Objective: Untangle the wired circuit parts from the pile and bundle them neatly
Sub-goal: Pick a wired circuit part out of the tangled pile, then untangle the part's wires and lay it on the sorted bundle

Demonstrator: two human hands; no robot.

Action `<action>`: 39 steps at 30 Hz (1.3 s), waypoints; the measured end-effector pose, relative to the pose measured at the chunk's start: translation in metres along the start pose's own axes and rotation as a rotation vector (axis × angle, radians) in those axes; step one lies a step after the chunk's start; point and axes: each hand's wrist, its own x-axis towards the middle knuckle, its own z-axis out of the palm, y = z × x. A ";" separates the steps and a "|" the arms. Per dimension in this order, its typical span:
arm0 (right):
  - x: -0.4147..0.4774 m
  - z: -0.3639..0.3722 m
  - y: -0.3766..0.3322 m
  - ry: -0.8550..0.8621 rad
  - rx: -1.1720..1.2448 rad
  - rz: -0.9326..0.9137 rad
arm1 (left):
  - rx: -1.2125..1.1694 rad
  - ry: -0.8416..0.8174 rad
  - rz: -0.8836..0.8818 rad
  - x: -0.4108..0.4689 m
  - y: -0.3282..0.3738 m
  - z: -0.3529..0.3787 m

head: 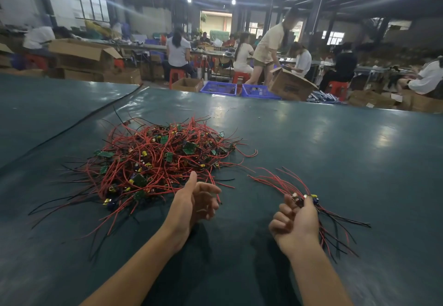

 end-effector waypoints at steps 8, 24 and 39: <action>0.003 0.001 0.000 0.007 -0.037 -0.088 | 0.744 0.220 0.736 0.001 -0.002 -0.013; 0.008 0.007 0.019 0.029 -0.418 -0.354 | 1.357 0.276 0.445 0.069 0.045 -0.030; 0.008 0.008 0.025 0.000 -0.502 -0.416 | 1.597 0.389 0.213 0.101 0.050 -0.039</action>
